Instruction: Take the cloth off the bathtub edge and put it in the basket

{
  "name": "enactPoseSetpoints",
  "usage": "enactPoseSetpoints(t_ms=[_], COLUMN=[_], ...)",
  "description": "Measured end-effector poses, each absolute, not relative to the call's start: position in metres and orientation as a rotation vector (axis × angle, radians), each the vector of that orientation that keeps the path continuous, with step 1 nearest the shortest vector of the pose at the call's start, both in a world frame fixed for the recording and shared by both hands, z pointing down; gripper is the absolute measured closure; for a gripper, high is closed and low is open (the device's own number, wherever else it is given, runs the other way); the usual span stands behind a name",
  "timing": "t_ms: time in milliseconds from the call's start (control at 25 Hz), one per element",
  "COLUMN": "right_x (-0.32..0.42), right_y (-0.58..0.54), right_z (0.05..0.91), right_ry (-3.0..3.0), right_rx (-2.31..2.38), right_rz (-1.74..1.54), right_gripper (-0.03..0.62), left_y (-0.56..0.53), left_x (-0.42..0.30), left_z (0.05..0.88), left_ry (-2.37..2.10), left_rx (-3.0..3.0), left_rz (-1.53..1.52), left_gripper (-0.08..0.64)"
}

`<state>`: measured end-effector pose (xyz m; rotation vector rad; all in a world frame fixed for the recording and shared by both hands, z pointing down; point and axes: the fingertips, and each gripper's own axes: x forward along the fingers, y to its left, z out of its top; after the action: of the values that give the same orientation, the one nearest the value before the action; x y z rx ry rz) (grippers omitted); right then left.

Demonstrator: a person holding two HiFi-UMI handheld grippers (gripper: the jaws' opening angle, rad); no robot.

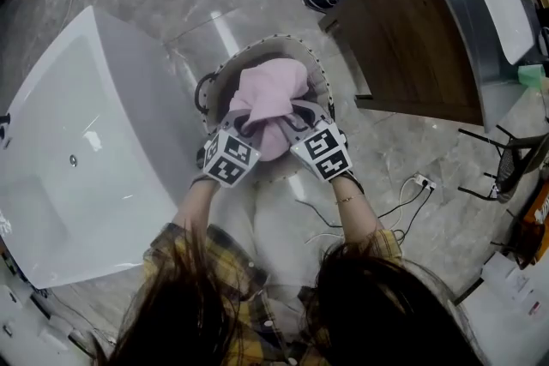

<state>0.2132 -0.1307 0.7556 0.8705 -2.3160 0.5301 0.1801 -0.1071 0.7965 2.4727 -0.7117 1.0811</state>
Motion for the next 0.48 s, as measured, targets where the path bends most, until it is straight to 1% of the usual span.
enactPoseSetpoints(t_ms=[480], right_x=[0.213], right_y=[-0.125], right_z=[0.847], right_ry=[-2.243], right_rx=[0.867], right_rz=[0.560], right_gripper=[0.482], left_y=[-0.106], left_x=[0.171], left_z=[0.880], left_ry=[-0.699], left_rx=[2.408], left_rz=[1.175], left_gripper=[0.499])
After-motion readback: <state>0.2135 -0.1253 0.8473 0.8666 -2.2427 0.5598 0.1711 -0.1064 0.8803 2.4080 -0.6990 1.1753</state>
